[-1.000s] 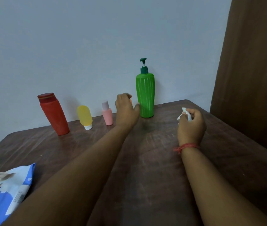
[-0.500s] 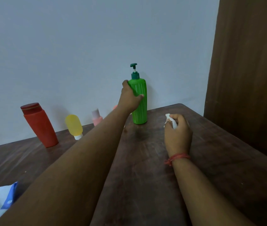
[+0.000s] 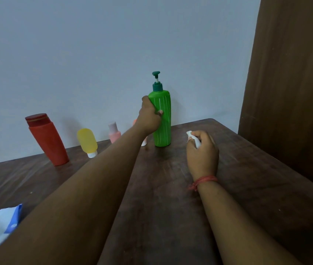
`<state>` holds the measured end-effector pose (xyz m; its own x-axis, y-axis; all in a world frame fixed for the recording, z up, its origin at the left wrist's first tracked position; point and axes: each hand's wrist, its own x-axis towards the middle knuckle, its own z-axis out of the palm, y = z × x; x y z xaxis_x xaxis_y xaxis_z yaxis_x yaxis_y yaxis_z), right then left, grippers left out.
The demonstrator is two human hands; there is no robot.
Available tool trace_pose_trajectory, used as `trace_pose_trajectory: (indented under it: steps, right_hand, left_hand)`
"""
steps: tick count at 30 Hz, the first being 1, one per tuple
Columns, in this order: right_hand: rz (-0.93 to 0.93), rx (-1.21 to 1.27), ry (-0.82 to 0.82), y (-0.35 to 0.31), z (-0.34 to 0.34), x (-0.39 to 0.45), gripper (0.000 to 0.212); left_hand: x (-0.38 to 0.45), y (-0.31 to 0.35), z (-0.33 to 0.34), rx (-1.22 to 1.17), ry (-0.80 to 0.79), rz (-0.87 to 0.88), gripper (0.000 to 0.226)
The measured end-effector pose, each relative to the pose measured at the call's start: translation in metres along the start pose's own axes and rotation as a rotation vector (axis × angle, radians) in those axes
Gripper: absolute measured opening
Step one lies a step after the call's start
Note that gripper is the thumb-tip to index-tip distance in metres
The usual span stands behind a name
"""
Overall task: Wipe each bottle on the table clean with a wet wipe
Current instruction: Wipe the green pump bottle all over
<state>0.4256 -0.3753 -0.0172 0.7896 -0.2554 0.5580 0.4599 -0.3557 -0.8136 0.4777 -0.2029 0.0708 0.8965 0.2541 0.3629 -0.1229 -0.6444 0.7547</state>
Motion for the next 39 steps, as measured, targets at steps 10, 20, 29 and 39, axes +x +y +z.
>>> trace_pose_trajectory:
  steps: [10,20,29,39]
  right_hand:
    - [-0.047,0.044,-0.045,-0.013,0.001,-0.010,0.013]
    - [-0.411,0.134,-0.306,-0.058,0.011,-0.064,0.015]
    - [-0.605,0.188,-0.366,-0.093,0.019,-0.100,0.018]
    - [-0.693,0.173,-0.318,-0.101,0.012,-0.096,0.028]
  left_hand:
    - [-0.093,0.001,-0.057,-0.136,-0.122,0.098,0.043]
    - [-0.205,-0.050,-0.107,-0.623,0.007,-0.172,0.046]
    - [-0.259,-0.054,-0.115,-0.994,-0.030,-0.272,0.034]
    - [-0.251,-0.051,-0.106,-1.362,-0.243,-0.392,0.093]
